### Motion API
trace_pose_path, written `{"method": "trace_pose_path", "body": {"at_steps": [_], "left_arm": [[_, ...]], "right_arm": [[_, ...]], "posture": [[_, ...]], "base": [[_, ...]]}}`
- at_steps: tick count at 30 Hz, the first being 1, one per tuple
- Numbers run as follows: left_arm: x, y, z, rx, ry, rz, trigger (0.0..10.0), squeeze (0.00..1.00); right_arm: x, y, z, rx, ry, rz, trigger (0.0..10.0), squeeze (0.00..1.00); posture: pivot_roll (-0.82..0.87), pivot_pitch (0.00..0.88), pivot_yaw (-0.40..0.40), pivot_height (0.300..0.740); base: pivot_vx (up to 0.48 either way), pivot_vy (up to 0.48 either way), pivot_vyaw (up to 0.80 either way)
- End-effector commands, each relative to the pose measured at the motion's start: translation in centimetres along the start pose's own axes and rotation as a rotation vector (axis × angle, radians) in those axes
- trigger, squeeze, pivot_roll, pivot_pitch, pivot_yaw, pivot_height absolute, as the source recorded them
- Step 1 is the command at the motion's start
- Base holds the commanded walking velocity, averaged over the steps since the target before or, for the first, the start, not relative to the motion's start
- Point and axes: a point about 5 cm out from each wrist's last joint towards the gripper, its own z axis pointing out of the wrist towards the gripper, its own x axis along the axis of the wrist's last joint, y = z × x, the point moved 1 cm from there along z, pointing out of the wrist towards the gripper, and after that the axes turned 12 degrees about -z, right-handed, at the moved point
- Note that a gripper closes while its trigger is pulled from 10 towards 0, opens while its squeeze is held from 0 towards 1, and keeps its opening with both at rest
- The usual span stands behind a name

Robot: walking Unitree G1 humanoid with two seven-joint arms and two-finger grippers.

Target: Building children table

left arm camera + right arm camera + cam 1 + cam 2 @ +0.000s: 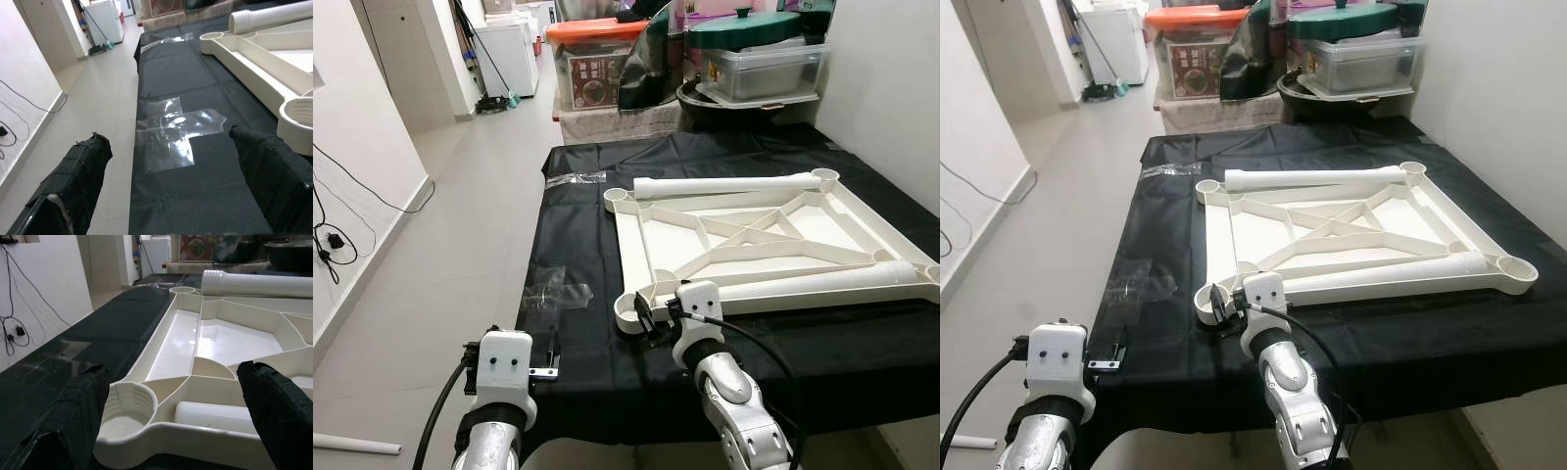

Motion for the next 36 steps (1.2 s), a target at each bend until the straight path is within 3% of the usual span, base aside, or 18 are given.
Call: {"method": "trace_pose_path", "body": {"at_steps": [1,19,36], "left_arm": [[-0.70,-0.03,-0.20,-0.001,-0.025,-0.008,10.0,0.00],[-0.83,0.14,-0.15,-0.007,-0.030,-0.013,10.0,0.00],[-1.07,0.11,-0.18,-0.009,-0.049,-0.017,10.0,0.00]], "right_arm": [[0.45,-0.35,-0.12,0.007,0.022,-0.015,10.0,0.00],[0.47,-0.21,-0.06,0.002,0.022,-0.009,10.0,0.00],[0.71,-0.19,-0.08,0.003,0.035,0.002,10.0,0.00]], "posture": [[-0.06,0.000,0.040,0.740],[-0.06,0.000,0.038,0.740],[-0.05,0.000,0.035,0.740]], "base": [[0.000,0.000,0.00],[0.000,0.000,0.00],[0.000,0.471,0.00]]}}
